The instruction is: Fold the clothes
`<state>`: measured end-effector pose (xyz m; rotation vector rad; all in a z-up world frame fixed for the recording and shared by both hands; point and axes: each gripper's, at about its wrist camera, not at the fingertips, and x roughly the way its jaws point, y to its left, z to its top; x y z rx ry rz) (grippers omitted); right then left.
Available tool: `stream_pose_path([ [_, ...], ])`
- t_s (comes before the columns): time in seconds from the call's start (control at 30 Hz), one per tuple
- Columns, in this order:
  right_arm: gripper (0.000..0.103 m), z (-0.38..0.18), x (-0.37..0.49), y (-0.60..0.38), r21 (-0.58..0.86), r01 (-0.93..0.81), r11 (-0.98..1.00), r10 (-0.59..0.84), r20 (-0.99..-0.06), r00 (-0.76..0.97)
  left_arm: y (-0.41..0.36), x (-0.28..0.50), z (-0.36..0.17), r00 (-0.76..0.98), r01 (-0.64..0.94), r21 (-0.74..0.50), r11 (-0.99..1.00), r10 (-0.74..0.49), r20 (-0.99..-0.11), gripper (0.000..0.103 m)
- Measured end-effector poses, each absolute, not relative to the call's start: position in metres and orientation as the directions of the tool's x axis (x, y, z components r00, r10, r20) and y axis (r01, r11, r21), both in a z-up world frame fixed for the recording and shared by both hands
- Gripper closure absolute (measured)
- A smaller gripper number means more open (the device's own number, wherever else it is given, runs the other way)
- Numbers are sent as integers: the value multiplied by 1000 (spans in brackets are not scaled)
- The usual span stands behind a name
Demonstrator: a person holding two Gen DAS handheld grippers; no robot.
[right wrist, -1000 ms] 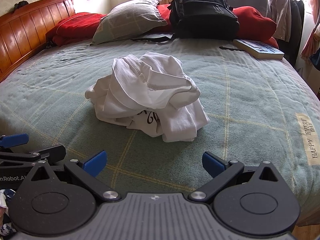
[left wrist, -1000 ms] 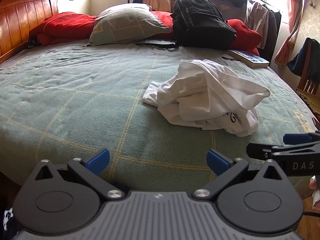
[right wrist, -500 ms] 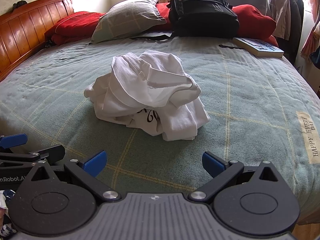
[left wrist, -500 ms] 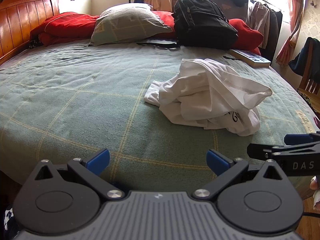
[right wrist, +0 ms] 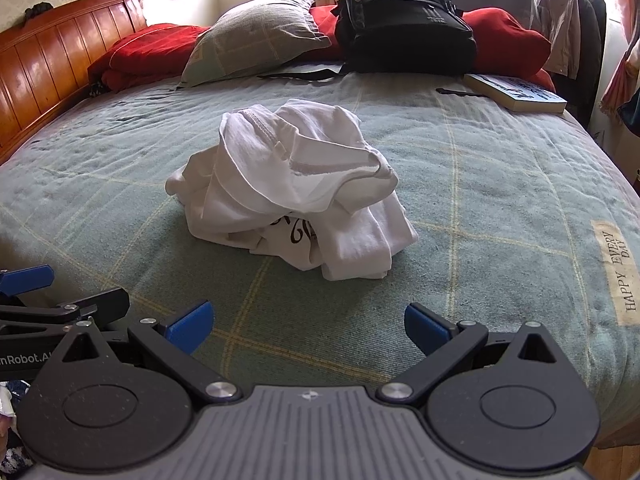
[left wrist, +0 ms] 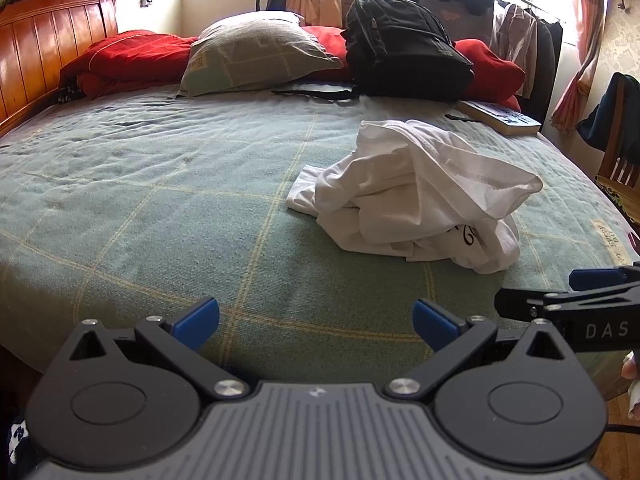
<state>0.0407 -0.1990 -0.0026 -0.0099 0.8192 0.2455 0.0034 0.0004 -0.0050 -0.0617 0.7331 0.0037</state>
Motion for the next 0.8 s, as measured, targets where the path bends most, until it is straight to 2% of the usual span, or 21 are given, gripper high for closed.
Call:
stream_pose_path([
  [0.4, 0, -2, 44, -199, 125, -265, 956, 270, -727, 632, -9, 10, -10, 738, -9, 2, 1000, 8, -675, 1],
  [0.8, 0, -9, 64, -212, 134, -249, 959, 264, -736, 624, -5, 27, -12, 747, 28, 35, 999, 3, -665, 1],
])
